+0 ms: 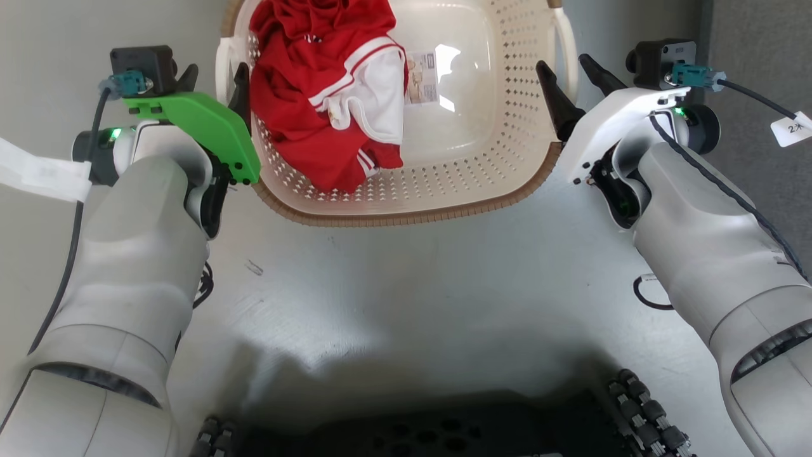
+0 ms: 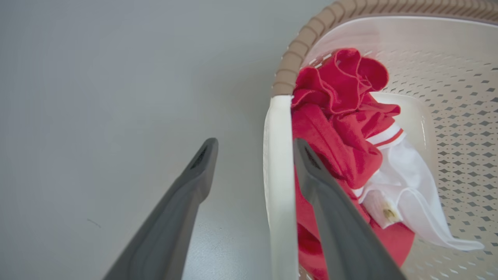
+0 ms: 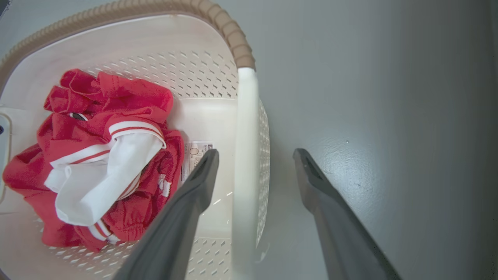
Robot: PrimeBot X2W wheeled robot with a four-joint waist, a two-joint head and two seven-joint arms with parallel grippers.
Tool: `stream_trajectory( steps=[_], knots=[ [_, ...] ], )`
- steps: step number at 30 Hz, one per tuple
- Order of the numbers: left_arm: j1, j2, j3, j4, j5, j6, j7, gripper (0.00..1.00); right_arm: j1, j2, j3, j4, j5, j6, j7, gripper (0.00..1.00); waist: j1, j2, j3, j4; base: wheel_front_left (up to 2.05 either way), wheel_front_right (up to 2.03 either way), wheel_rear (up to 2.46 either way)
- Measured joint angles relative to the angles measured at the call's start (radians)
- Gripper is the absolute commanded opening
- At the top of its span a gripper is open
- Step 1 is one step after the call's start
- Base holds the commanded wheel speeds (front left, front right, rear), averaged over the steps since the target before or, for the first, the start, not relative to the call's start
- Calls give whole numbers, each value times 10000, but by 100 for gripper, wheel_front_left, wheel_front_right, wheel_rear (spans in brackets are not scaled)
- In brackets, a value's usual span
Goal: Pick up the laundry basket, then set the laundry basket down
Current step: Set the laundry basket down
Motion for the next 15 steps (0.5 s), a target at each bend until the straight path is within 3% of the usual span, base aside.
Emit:
stream_trajectory(
  steps=[15],
  knots=[
    [771, 2, -242, 2, 205, 199, -380, 100, 705, -247, -443, -1110, -265, 4, 2, 100, 0, 0, -1593, -64, 0, 0, 0]
  ],
)
